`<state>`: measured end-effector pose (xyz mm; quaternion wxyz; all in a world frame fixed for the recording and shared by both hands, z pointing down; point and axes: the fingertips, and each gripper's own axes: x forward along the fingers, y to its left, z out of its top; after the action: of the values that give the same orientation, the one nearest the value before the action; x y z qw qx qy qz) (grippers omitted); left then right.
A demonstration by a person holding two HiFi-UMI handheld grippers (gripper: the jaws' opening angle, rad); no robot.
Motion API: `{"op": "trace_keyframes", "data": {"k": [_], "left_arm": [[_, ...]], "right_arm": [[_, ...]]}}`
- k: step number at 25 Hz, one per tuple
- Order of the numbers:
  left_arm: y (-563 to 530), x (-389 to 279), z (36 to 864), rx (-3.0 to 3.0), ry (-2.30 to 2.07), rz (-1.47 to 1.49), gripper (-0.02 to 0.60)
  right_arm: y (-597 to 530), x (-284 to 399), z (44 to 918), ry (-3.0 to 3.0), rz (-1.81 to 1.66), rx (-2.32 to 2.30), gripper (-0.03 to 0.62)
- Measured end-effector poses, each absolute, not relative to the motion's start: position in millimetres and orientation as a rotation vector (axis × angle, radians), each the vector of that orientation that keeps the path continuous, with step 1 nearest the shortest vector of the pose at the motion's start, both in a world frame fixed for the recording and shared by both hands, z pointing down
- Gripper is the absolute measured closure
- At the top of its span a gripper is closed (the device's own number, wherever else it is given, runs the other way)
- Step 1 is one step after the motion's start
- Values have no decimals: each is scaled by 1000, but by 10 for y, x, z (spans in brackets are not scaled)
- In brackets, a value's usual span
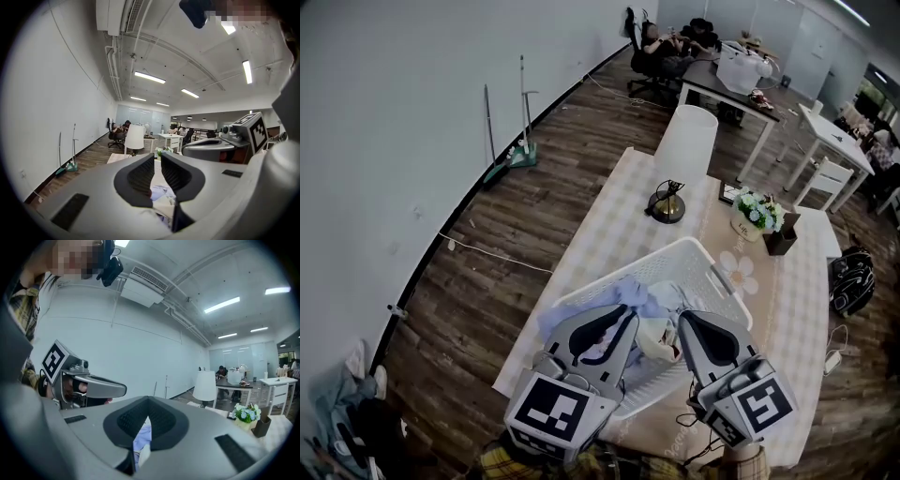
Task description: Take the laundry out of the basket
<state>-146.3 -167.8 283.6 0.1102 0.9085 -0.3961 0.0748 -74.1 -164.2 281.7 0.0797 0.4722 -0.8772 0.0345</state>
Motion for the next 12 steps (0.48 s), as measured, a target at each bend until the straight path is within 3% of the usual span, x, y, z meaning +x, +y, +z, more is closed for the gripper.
{"op": "trace_keyframes", "data": {"k": [5, 8, 12], "left_arm": [[-1732, -1375, 3054, 2677, -1107, 350, 408], [-1746, -1315, 3184, 2670, -1066, 444, 356], [-1749, -1254, 3377, 2675, -1007, 633, 297]], "right_arm": [[-1707, -689, 3029, -2567, 122, 1269, 561], [-1736, -681, 3135, -2552, 139, 1144, 484], [-1758, -679, 3296, -2507, 155, 972, 438]]}}
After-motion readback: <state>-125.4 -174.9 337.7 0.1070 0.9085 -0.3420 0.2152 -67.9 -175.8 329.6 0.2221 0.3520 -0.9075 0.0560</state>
